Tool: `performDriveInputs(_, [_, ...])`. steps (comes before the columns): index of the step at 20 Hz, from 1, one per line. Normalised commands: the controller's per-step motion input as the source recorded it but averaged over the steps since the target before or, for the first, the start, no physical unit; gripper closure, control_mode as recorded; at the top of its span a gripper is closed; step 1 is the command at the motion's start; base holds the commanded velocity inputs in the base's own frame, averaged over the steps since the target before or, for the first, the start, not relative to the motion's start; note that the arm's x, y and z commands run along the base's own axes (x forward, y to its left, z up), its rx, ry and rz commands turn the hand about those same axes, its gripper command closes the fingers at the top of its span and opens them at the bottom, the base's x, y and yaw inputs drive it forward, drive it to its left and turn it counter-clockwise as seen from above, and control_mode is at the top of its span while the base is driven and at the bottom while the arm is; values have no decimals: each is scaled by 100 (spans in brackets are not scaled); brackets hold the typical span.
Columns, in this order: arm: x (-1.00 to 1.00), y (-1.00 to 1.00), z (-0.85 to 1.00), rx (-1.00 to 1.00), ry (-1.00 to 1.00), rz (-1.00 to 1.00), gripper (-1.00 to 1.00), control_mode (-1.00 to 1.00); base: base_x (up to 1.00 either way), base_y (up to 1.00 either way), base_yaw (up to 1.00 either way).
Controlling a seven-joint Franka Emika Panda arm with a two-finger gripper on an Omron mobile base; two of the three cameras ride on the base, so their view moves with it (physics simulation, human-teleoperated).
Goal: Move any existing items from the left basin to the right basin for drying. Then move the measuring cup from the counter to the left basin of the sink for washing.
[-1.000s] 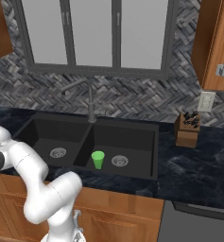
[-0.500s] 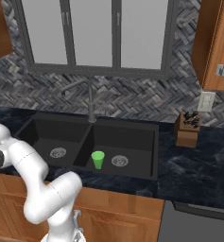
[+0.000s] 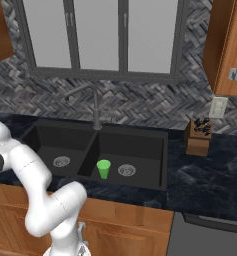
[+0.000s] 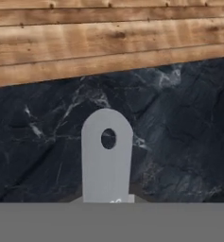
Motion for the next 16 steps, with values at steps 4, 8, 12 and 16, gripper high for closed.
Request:
performDriveInputs(4, [-13, -57, 39, -1, 2, -1, 100, -100, 0, 0, 0])
performDriveInputs(8, [-25, -63, 25, 0, 0, -1, 100, -100, 0, 0, 0])
performDriveInputs(12, [-39, -64, 16, 0, 0, -1, 100, -100, 0, 0, 0])
performDriveInputs(16, [-68, -59, -10, 0, -1, -7, 100, -100, 0, 0, 0])
